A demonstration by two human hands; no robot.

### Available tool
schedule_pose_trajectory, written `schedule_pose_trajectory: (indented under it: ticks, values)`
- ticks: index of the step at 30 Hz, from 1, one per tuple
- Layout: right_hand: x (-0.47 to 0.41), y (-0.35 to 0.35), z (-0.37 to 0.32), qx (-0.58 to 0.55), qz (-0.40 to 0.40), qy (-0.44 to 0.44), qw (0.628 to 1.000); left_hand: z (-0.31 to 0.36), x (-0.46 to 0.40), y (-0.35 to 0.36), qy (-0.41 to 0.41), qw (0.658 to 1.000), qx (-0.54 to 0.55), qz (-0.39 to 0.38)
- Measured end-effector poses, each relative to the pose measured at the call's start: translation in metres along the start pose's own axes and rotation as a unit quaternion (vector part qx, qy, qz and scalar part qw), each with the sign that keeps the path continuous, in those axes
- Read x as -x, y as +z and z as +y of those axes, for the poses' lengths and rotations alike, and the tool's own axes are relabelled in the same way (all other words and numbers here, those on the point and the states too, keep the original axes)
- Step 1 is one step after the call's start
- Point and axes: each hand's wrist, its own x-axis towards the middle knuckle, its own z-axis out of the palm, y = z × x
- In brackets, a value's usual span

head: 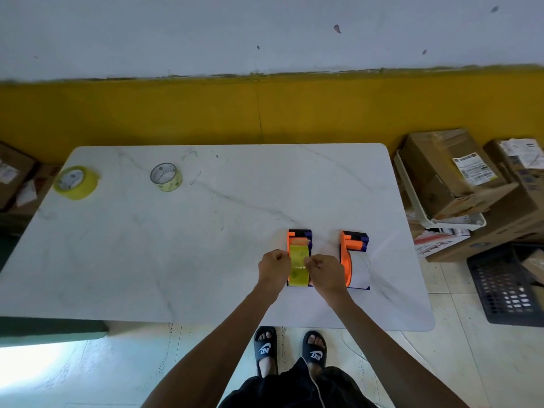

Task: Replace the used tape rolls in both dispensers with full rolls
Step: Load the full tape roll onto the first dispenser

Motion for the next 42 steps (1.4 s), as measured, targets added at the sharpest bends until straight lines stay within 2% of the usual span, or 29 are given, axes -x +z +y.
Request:
schedule_pose_trajectory:
  ticks: [8, 12, 14, 18, 20, 29, 36, 42]
  values:
    - [-0.011, -0.011, -0.011, 0.024, -0.038, 0.052, 0.998, -0.006, 0.008, -0.010, 0.041, 0.996, -0.055, -0.053]
    - [-0.043, -0.025, -0.031, 0.098, -0.022, -0.040, 0.994, -0.010, 0.003, -0.014, 0.060, 0.993, -0.079, -0.063]
    - [-0.062, -0.024, -0.039, 0.146, -0.069, -0.089, 0.983, -0.012, 0.000, -0.014, 0.072, 0.992, -0.088, -0.062]
    - [-0.089, -0.013, -0.048, 0.254, -0.190, -0.108, 0.942, -0.015, -0.003, -0.012, 0.086, 0.991, -0.086, -0.054]
    - [-0.097, -0.008, -0.047, 0.296, -0.219, -0.113, 0.923, -0.015, -0.003, -0.011, 0.086, 0.992, -0.082, -0.049]
    - [-0.116, -0.002, -0.044, 0.354, -0.226, -0.124, 0.899, -0.018, -0.005, -0.008, 0.096, 0.992, -0.073, -0.036]
    - [-0.122, 0.004, -0.032, 0.370, -0.209, -0.089, 0.901, -0.020, -0.002, -0.006, 0.114, 0.991, -0.071, -0.029]
    - [-0.124, 0.004, -0.028, 0.370, -0.204, -0.094, 0.901, -0.020, -0.002, -0.005, 0.126, 0.987, -0.090, -0.030]
